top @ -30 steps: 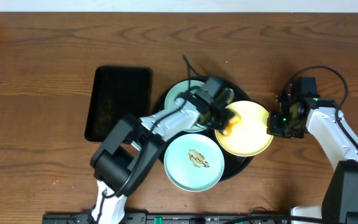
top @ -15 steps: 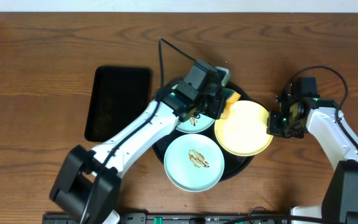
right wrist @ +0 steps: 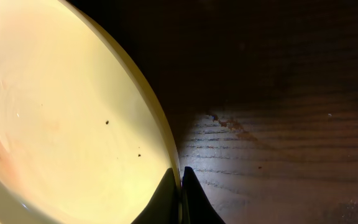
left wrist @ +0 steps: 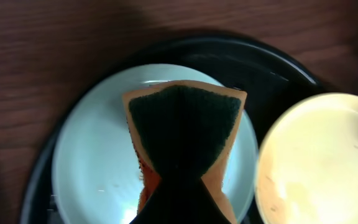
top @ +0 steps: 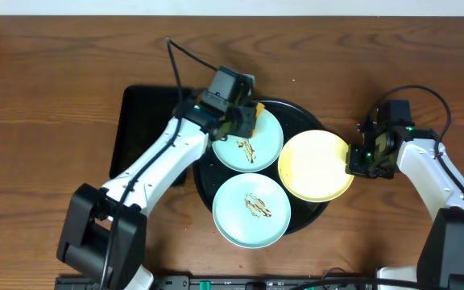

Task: Clean dirty plates on tray and stack at the side
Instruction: 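Scrub the yellow plate, then the back blue plate with the held sponge, then grip the back blue plate rim with the right gripper while scrubbing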

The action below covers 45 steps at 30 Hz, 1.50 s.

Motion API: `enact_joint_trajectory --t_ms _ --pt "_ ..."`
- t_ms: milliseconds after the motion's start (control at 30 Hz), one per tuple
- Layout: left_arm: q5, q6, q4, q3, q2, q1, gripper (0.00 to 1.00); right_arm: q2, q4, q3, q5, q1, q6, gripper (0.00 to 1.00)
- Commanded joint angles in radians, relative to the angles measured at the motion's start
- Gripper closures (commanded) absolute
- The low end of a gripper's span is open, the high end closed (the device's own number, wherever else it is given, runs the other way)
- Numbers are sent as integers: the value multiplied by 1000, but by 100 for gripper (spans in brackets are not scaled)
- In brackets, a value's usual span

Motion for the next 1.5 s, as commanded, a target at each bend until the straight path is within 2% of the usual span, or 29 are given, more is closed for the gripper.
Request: enact_joint_trajectory --t_ms 0,567,600,633,700,733,767,1133,1267,1467 --pt "-6 17 -4 -4 40 13 92 5 3 14 2 -3 0 99" --pt "153 21 -37 -6 172 3 92 5 2 15 -3 -3 0 98" --pt "153 21 -39 -6 175 3 93 4 2 15 -21 -3 0 94" --pt "153 21 -41 -6 175 3 93 3 3 16 -42 -3 0 84" --pt "153 21 -45 -6 175 3 93 -3 2 19 -58 -3 5 59" --pt "153 21 -46 -6 175 3 93 -7 3 22 -58 -3 20 53" --pt "153 21 -49 -6 175 3 92 -13 3 27 -58 -3 30 51" --pt "153 21 -66 -13 175 3 93 -101 -8 232 -40 19 28 53" --pt "153 21 -62 -20 175 -6 92 -100 95 257 -137 89 -8 52" --pt "152 25 -50 -22 178 -41 92 -47 263 251 -114 229 -8 54"
